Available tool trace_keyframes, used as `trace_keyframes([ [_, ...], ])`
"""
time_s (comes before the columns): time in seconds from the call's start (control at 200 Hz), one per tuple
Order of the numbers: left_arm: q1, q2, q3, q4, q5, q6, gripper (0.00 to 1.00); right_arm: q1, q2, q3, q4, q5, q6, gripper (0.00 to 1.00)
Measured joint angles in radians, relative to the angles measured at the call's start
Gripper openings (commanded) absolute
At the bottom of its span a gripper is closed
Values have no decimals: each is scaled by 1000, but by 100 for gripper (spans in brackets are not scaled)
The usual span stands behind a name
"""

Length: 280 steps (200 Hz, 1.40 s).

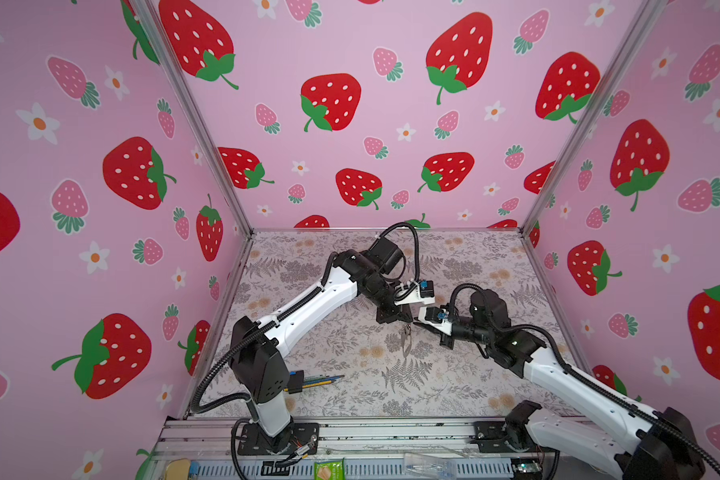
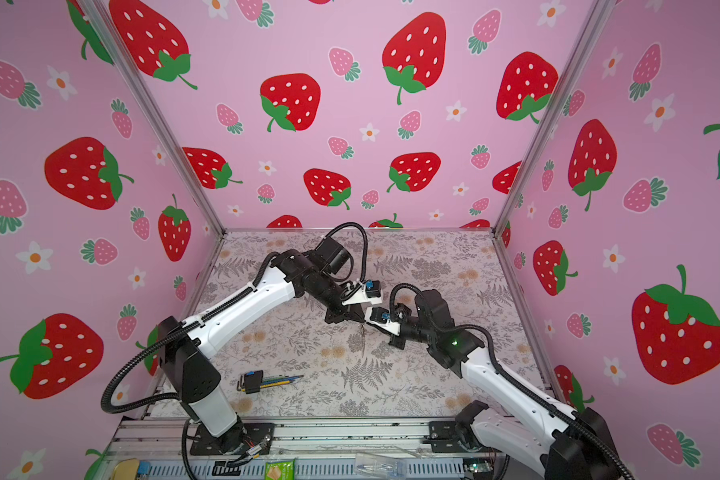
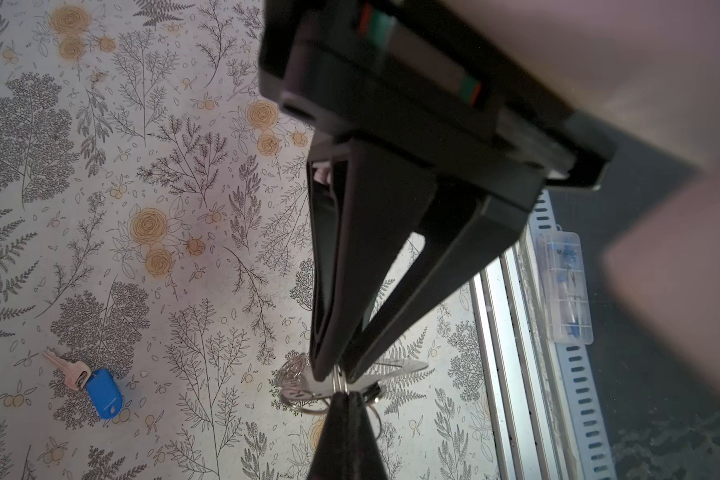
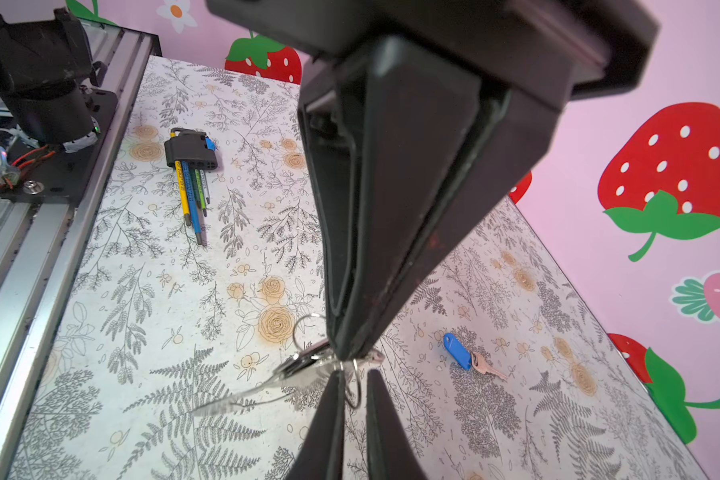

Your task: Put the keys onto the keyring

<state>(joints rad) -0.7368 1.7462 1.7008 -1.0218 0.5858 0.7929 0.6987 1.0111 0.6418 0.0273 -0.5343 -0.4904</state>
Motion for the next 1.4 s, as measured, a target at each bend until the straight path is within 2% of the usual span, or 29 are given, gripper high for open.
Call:
trace_keyframes([
  [0.31, -9, 0, 2, -8, -10, 19, 0, 0, 5, 0, 0, -9, 27, 3],
  [0.35, -9, 0, 2, -6, -11, 19, 4, 0, 6, 0, 0, -14, 41, 1],
  [0.405, -8, 0, 1, 2, -15, 15, 5, 0, 8, -2, 2, -19, 53, 0],
  [0.425, -8, -1, -2, 9, -17, 11, 10, 0, 9, -3, 3, -21, 56, 0],
  [0.64, 14, -92, -161, 192, -25, -56, 36, 0, 9, -43, 64, -44, 142, 0],
  [0.92, 170, -307, -471, 566, 63, -246, 39, -2, 11, -71, 159, -69, 257, 0],
  [1.161, 169, -406, -686, 818, 138, -343, 38, -3, 11, -73, 261, -72, 332, 0],
  [1.401, 169, -444, -766, 956, 187, -375, 38, -9, 11, -73, 336, -72, 383, 0],
])
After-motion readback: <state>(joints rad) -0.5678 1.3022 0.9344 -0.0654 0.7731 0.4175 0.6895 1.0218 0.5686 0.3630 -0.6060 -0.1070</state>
